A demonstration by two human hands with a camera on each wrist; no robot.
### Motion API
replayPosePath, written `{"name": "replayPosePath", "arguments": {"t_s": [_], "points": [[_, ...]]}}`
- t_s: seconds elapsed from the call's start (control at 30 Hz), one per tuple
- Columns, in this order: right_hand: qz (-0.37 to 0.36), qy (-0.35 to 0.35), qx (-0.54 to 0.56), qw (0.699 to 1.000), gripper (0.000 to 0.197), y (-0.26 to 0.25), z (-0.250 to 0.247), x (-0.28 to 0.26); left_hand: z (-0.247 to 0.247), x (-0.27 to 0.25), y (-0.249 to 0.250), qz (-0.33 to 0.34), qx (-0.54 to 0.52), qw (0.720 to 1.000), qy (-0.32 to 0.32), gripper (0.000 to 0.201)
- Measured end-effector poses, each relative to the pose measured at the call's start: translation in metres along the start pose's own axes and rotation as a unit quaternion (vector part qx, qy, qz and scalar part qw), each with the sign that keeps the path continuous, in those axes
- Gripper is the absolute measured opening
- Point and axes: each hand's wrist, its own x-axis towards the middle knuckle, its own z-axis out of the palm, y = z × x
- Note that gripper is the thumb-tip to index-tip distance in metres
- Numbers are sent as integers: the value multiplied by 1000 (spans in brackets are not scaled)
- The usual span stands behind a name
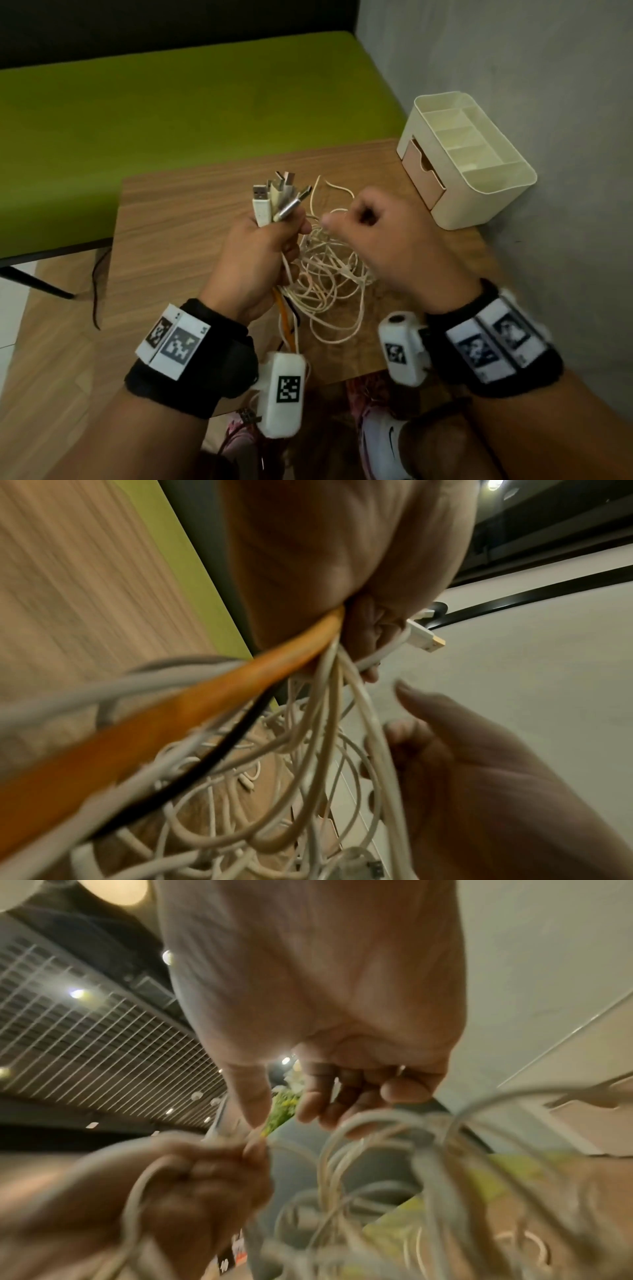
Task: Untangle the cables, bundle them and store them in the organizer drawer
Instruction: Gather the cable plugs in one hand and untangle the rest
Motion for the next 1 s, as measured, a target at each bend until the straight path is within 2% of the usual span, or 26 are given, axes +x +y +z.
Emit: {"name": "replayPosePath", "arguments": {"t_s": [0.03,0.13,0.3,0.47,0.57,0.67,0.8,0.9,0.97,1.0], "points": [[-7,-3,-36,999,42,-2,11,-2,0,0,0,-3,-11,1000,1,15],[-54,56,-112,991,50,3,25,0,-4,1,-1,-15,-31,999,-4,21],[-122,52,-52,990,42,10,25,5,-5,0,1,-22,-37,999,-20,22],[-108,12,-110,988,22,18,30,6,-13,1,6,-12,-57,998,-28,24],[-80,-24,-196,977,13,24,25,8,-24,2,13,8,-120,993,-9,22],[-28,-76,-308,948,18,28,20,11,-31,3,19,20,-166,986,-5,23],[63,-106,-360,925,17,22,14,21,-26,-2,13,10,-207,978,-35,23],[108,-138,-345,922,4,26,1,26,-26,-5,10,7,-197,979,-57,22],[97,-158,-279,942,15,35,-9,24,-27,-5,11,14,-113,991,-72,20],[74,-146,-225,961,18,37,-14,21,-26,-5,10,18,-69,995,-76,18]]}}
